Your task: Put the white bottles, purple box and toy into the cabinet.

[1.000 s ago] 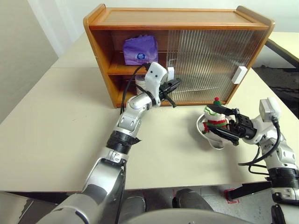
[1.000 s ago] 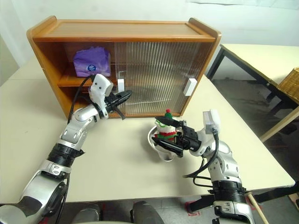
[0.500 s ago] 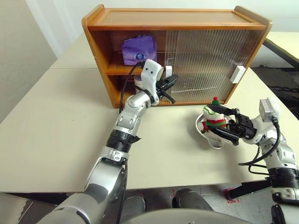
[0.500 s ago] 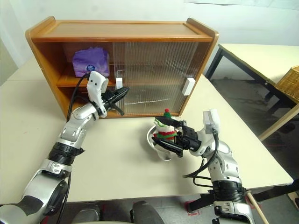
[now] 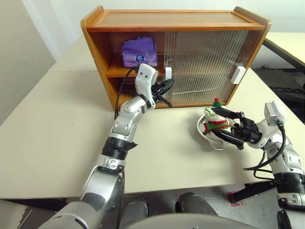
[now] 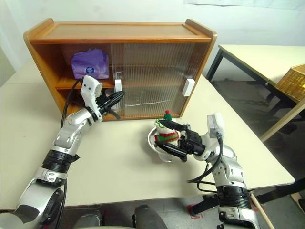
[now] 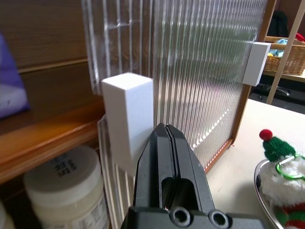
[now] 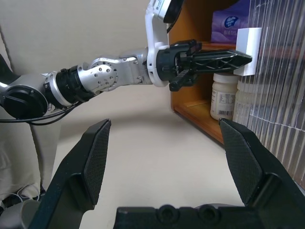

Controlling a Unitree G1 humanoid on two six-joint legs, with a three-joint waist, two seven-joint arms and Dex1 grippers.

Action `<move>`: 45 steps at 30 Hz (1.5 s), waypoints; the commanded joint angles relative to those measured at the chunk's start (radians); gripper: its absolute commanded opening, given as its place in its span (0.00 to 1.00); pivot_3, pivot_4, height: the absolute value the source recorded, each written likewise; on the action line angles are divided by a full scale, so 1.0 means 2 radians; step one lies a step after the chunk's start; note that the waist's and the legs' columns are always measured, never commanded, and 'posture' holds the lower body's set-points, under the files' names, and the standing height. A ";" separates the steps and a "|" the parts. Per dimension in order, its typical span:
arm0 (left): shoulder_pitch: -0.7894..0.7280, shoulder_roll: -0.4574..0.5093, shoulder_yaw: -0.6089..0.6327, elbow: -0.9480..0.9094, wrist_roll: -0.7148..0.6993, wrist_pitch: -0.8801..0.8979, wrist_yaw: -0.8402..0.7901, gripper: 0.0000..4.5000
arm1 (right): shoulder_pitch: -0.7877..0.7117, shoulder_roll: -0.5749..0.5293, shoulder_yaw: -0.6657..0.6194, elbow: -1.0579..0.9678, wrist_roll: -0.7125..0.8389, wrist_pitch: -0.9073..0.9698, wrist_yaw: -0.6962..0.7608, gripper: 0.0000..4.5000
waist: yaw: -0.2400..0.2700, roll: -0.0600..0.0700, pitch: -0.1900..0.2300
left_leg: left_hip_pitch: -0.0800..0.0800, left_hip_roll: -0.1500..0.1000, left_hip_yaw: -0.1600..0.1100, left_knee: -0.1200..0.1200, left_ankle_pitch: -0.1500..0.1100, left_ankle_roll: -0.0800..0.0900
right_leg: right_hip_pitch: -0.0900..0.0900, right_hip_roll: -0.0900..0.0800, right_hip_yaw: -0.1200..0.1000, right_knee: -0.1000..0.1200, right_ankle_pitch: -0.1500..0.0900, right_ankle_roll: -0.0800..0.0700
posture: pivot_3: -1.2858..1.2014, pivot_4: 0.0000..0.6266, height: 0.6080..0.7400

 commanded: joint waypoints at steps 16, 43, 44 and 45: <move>0.070 0.044 0.023 -0.143 -0.109 0.101 -0.085 0.01 | 0.001 -0.005 0.001 0.005 -0.005 -0.004 0.009 1.00 | 0.009 0.000 0.000 | -0.002 0.000 -0.001 -0.001 0.000 -0.001 | -0.001 0.000 0.000 0.000 0.002 -0.005 | 0.46 0.00 1.00; -0.033 -0.027 -0.043 -0.007 0.014 0.033 -0.009 0.01 | -0.005 0.008 -0.002 -0.007 0.011 0.008 -0.001 1.00 | 0.016 0.000 0.000 | -0.001 -0.001 -0.001 0.000 0.000 0.000 | 0.000 0.000 0.000 0.000 0.000 -0.004 | 0.46 0.00 1.00; -0.035 -0.031 -0.043 -0.003 0.014 0.031 -0.010 0.01 | -0.005 0.009 -0.002 -0.008 0.012 0.008 -0.001 1.00 | 0.016 0.000 0.000 | -0.001 -0.001 -0.001 0.000 0.000 0.000 | 0.000 0.000 0.000 0.000 0.000 -0.003 | 0.46 0.00 1.00; -0.039 -0.035 -0.043 0.002 0.015 0.029 -0.009 0.01 | -0.005 0.009 -0.002 -0.009 0.013 0.008 -0.001 1.00 | 0.016 0.000 0.000 | -0.001 -0.001 -0.001 0.000 0.000 0.000 | 0.000 0.000 0.000 0.000 0.000 -0.003 | 0.46 0.00 1.00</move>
